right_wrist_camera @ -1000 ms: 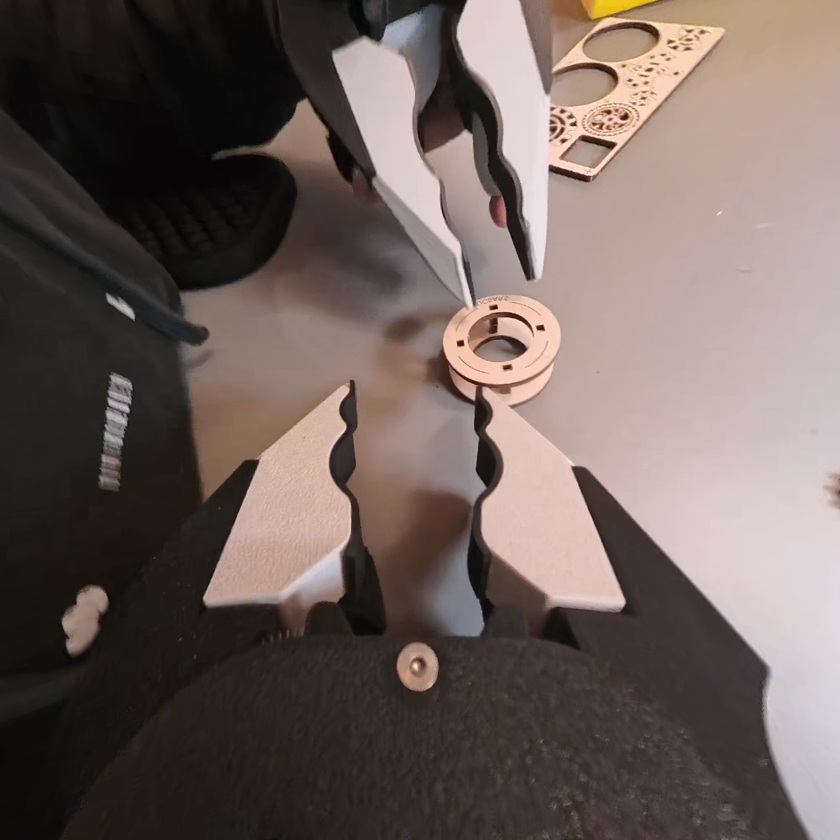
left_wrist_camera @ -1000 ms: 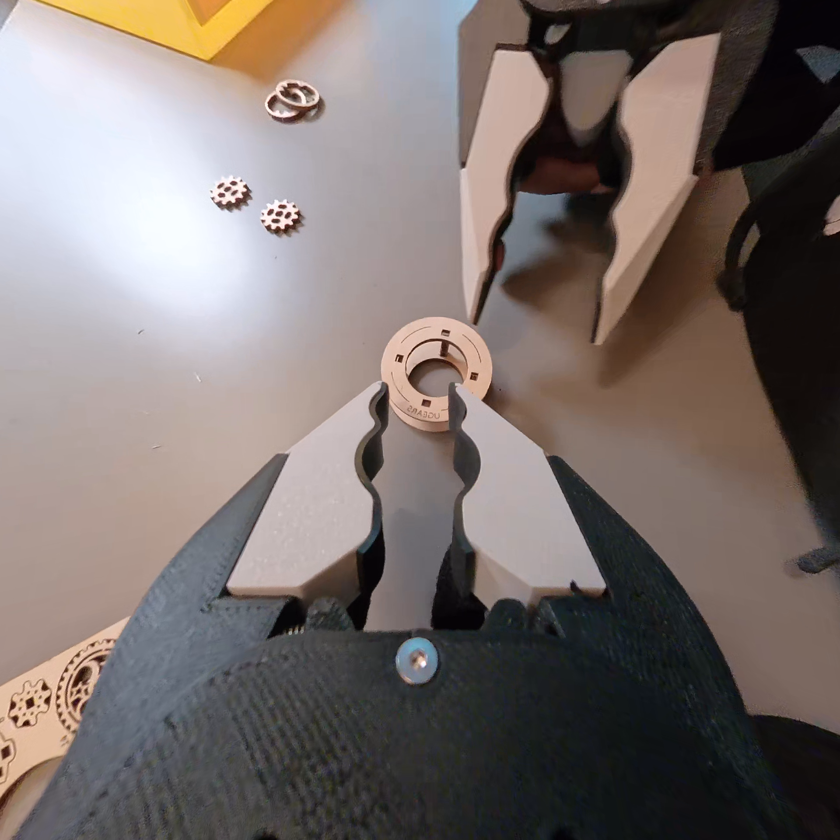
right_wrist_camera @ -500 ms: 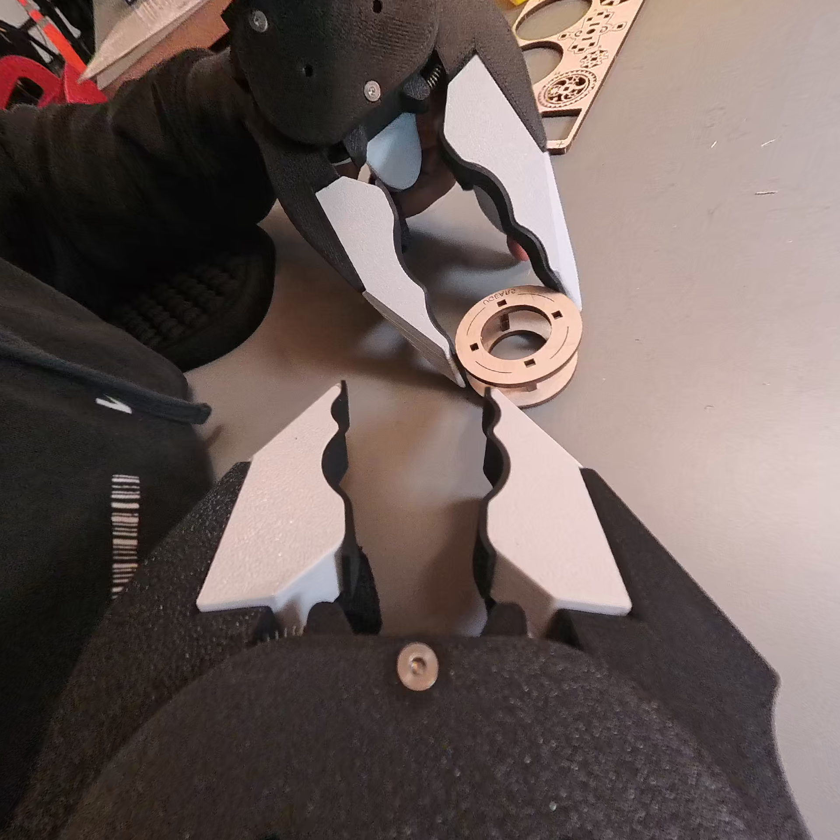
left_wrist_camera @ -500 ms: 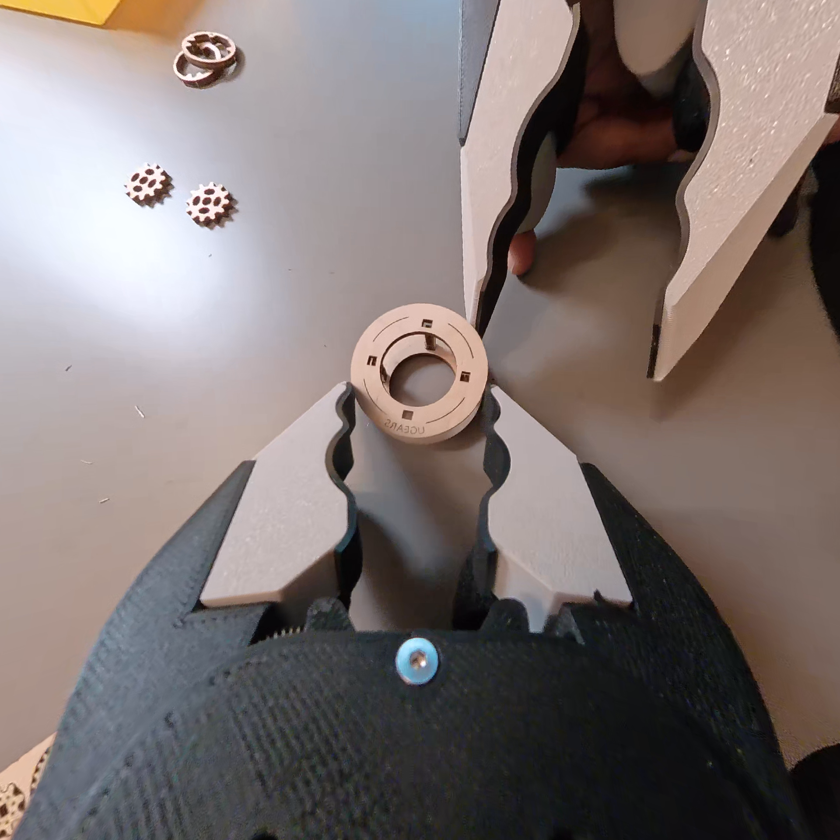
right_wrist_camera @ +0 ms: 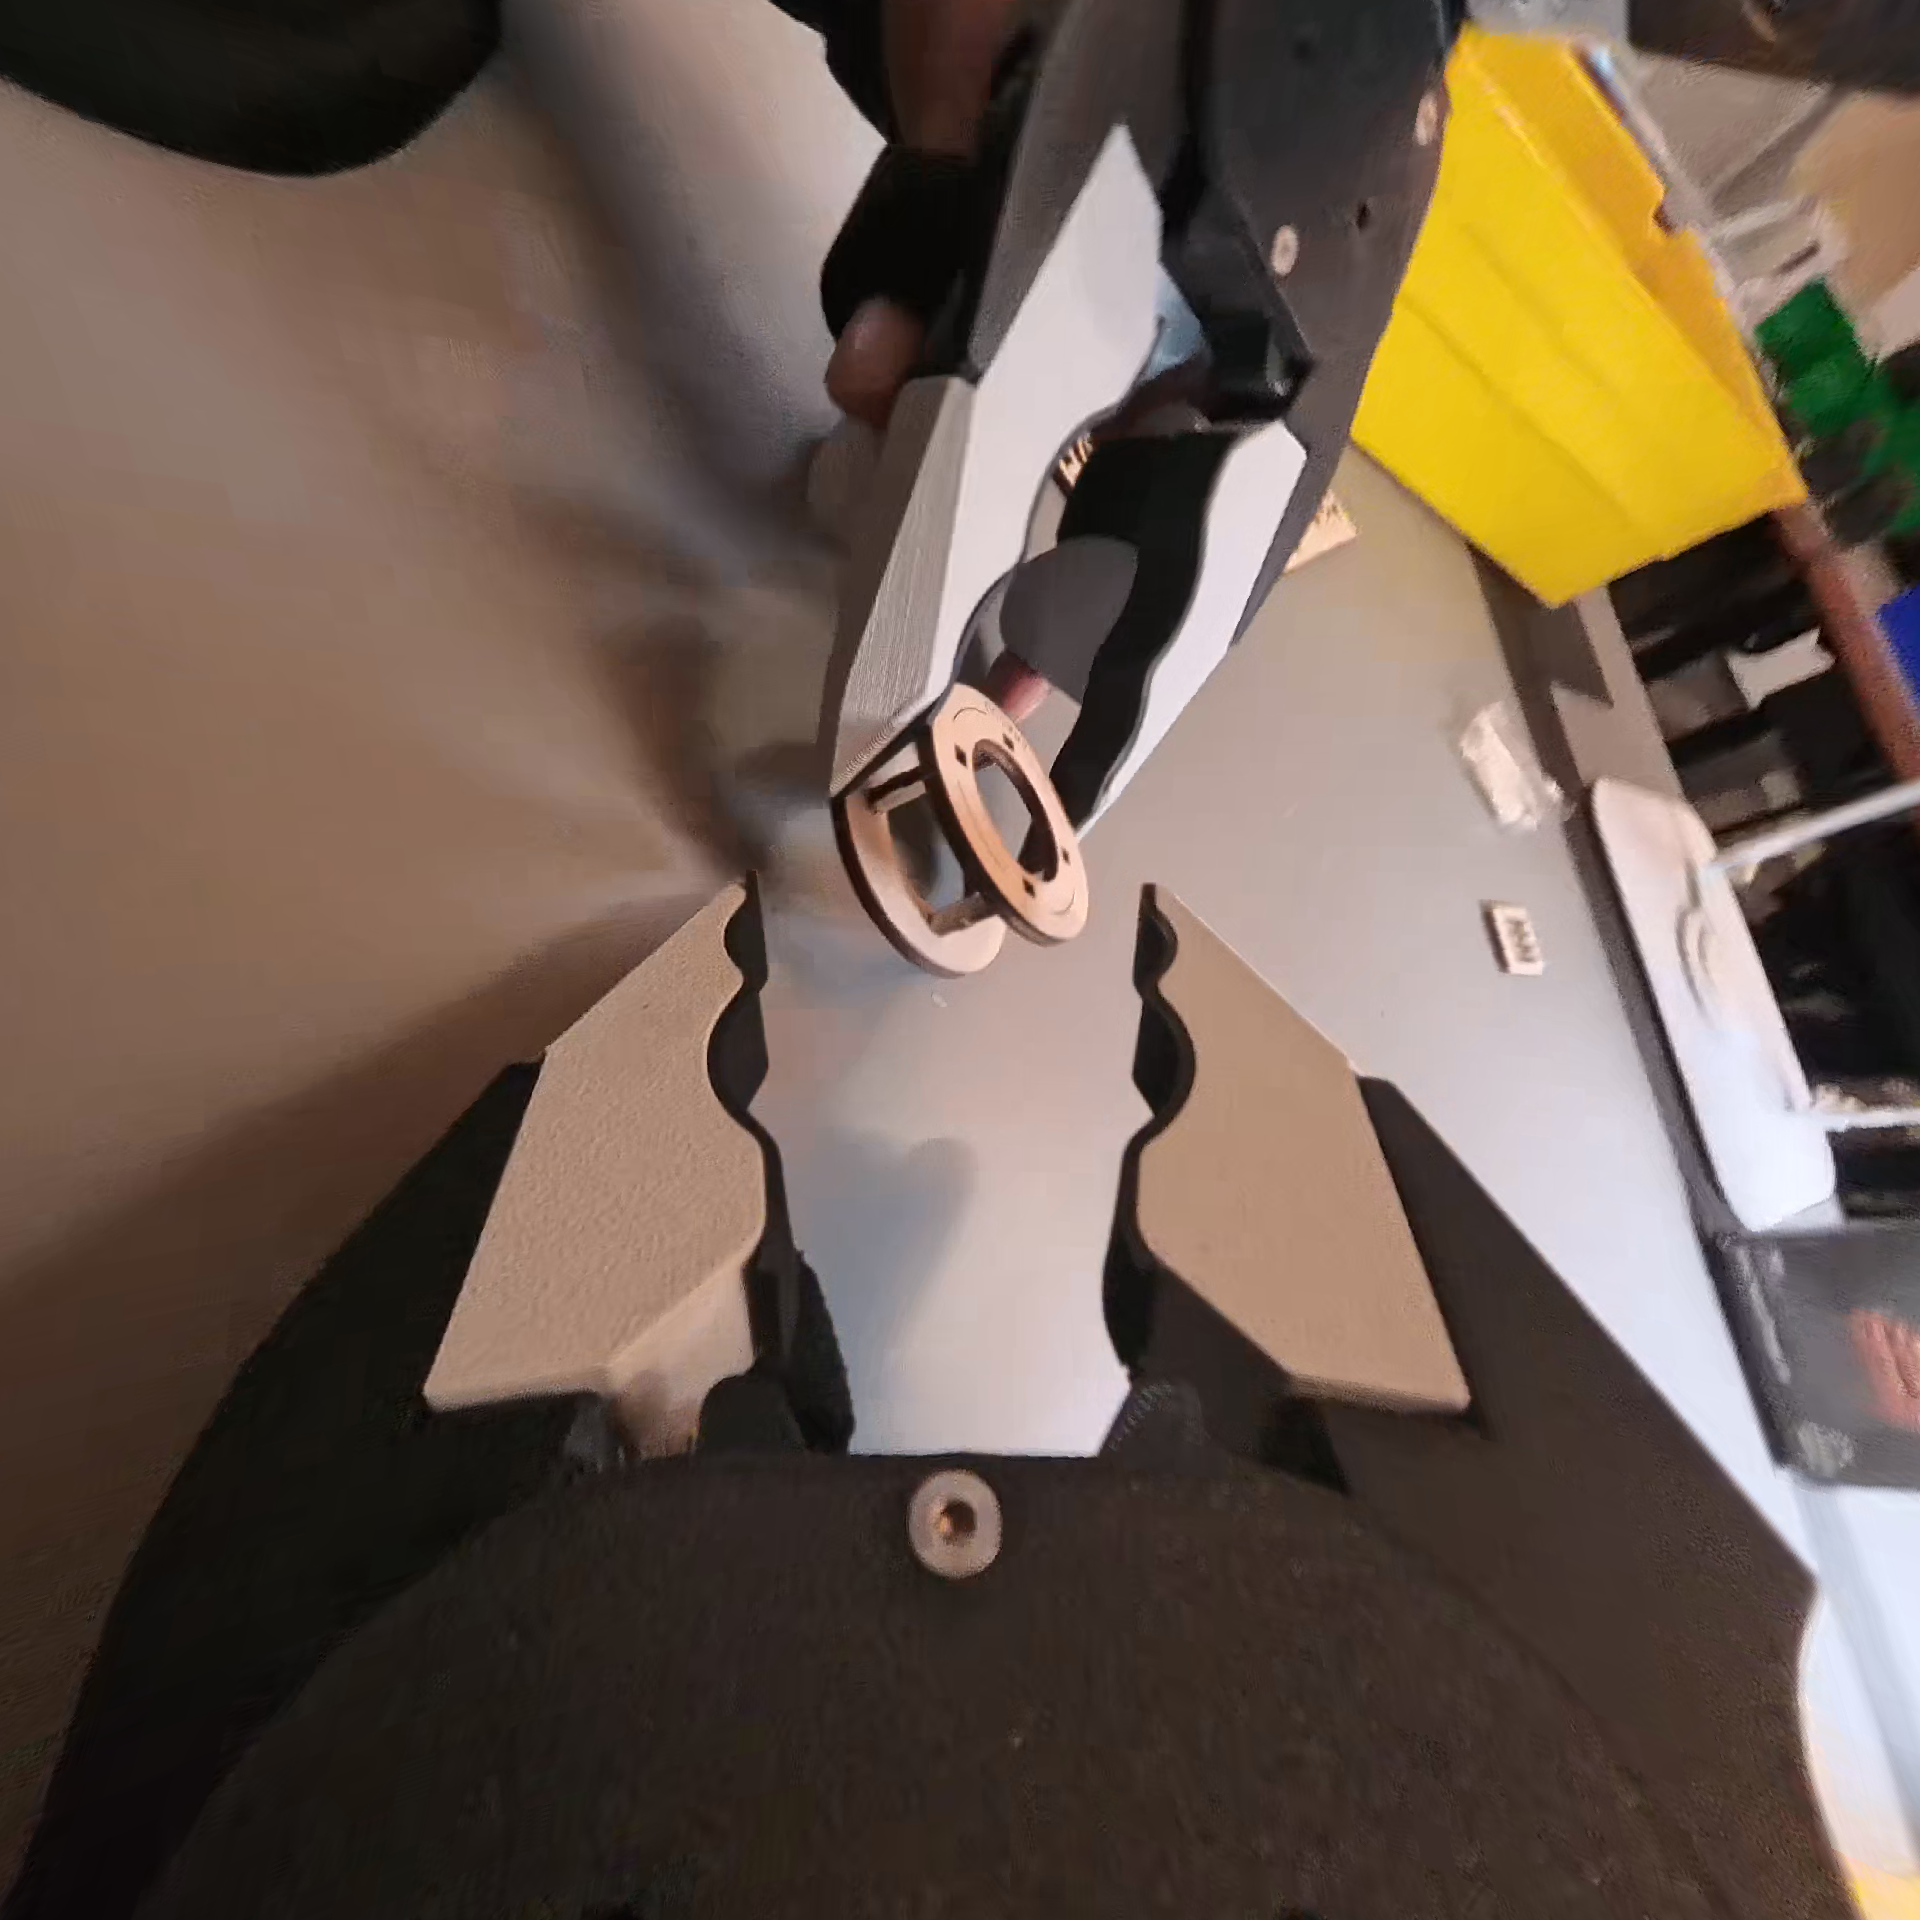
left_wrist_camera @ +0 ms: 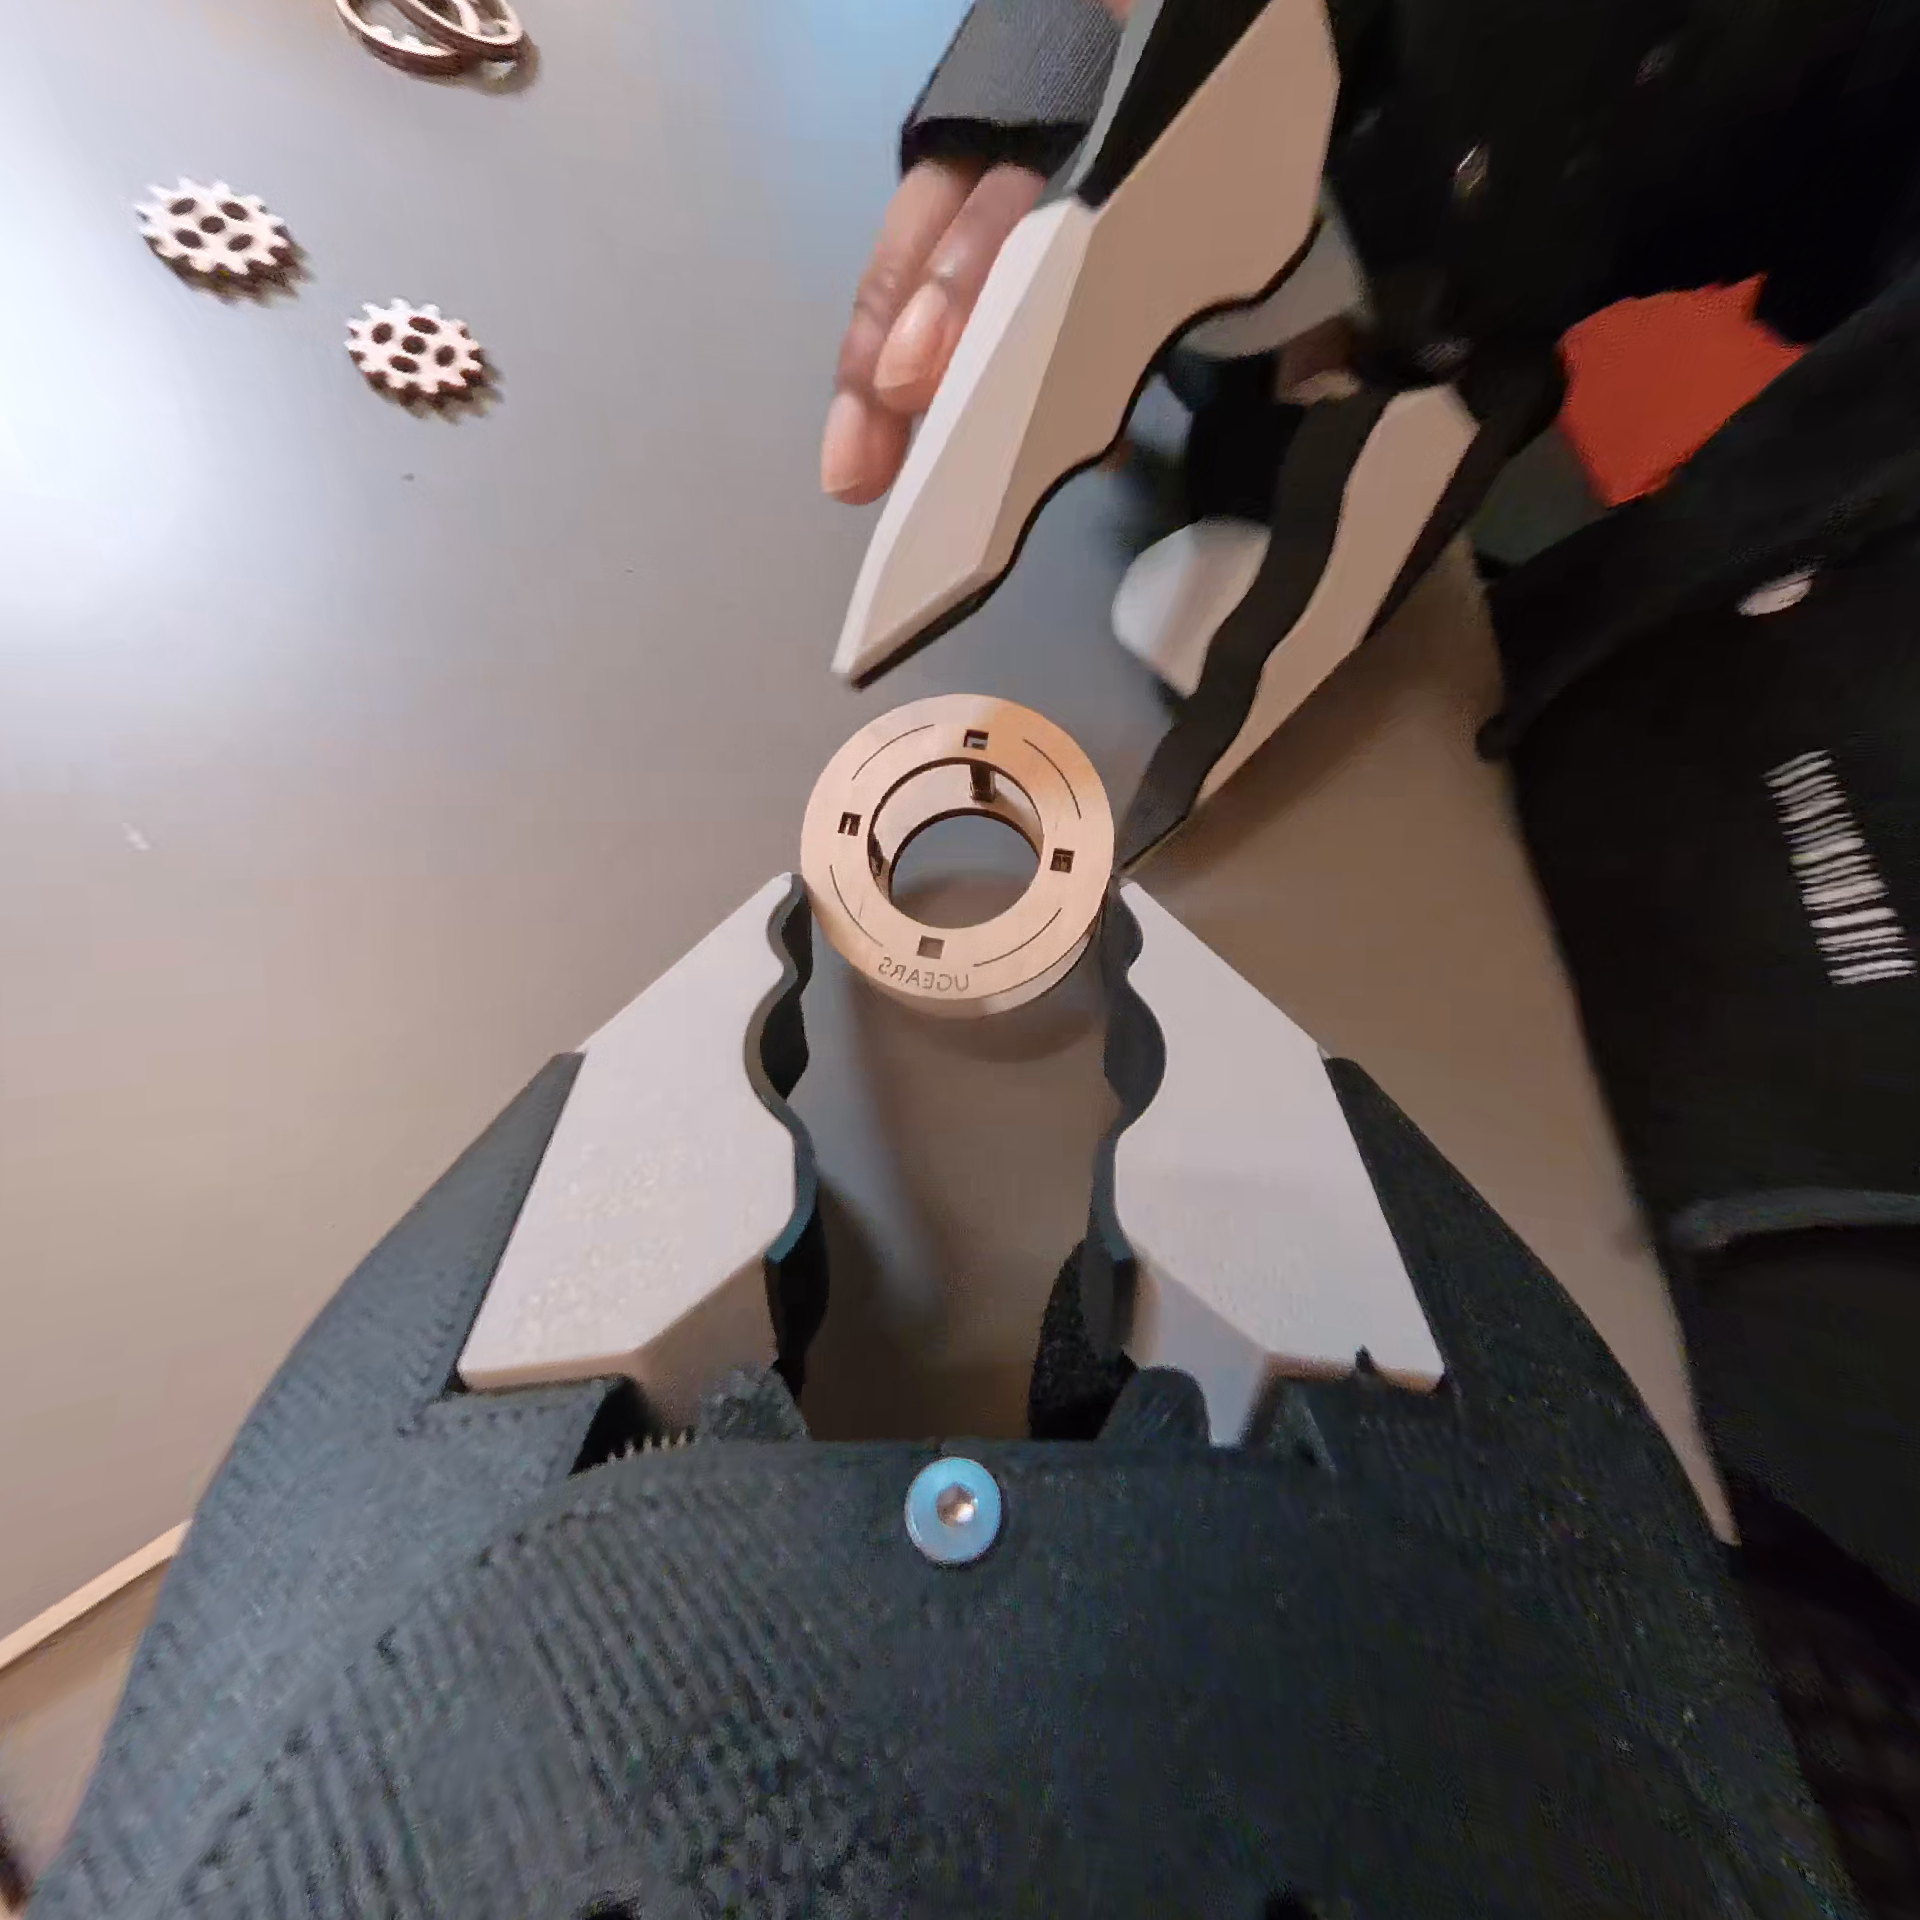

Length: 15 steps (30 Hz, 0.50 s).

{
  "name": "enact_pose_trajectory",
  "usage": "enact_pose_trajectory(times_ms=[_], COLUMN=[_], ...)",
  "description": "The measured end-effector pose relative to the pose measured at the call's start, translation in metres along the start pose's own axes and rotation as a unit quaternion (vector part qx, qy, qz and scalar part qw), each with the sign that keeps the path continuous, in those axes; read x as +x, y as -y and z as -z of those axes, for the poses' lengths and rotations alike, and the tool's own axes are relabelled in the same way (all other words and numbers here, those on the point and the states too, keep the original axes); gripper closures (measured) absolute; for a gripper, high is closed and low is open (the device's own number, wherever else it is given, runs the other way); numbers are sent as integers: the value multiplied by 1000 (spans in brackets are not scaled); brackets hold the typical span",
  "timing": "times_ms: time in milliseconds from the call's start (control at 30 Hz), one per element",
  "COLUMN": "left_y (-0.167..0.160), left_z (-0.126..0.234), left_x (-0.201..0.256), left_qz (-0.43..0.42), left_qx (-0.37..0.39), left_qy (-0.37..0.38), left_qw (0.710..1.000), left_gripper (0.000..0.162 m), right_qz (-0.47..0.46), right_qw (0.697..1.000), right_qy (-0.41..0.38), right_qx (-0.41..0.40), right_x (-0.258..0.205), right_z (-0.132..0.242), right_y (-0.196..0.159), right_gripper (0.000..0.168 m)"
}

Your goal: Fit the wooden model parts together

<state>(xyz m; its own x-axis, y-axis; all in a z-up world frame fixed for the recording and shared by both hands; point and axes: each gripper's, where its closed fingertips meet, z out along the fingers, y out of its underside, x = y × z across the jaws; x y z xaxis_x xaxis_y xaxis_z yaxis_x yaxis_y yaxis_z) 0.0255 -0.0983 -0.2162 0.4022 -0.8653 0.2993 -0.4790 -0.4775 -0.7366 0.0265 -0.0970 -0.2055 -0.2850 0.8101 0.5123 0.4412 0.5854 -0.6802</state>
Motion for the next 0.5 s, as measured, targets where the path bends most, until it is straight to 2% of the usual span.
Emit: enact_pose_trajectory(times_ms=[67, 167, 233, 367, 500], left_y=[3, 10, 15, 28, 42], left_z=[3, 8, 12, 27, 38], left_x=[7, 15, 18, 19, 20], left_qz=[23, 61, 77, 52, -32], left_qx=[12, 37, 58, 108, 147], left_qy=[-33, -73, -88, -67, 4], left_qw=[999, 995, 992, 991, 989], left_gripper=[107, 106, 107, 92, 98], right_qz=[32, 73, 61, -54, -210], right_qw=[999, 996, 996, 992, 959], right_qy=[-5, -20, -16, 13, 85], right_qx=[18, 46, 63, 110, 171], right_x=[3, 6, 8, 18, 26], right_z=[-6, -7, -4, 5, 14], right_y=[5, 16, 21, 26, 37], right_gripper=[105, 132, 136, 142, 141])
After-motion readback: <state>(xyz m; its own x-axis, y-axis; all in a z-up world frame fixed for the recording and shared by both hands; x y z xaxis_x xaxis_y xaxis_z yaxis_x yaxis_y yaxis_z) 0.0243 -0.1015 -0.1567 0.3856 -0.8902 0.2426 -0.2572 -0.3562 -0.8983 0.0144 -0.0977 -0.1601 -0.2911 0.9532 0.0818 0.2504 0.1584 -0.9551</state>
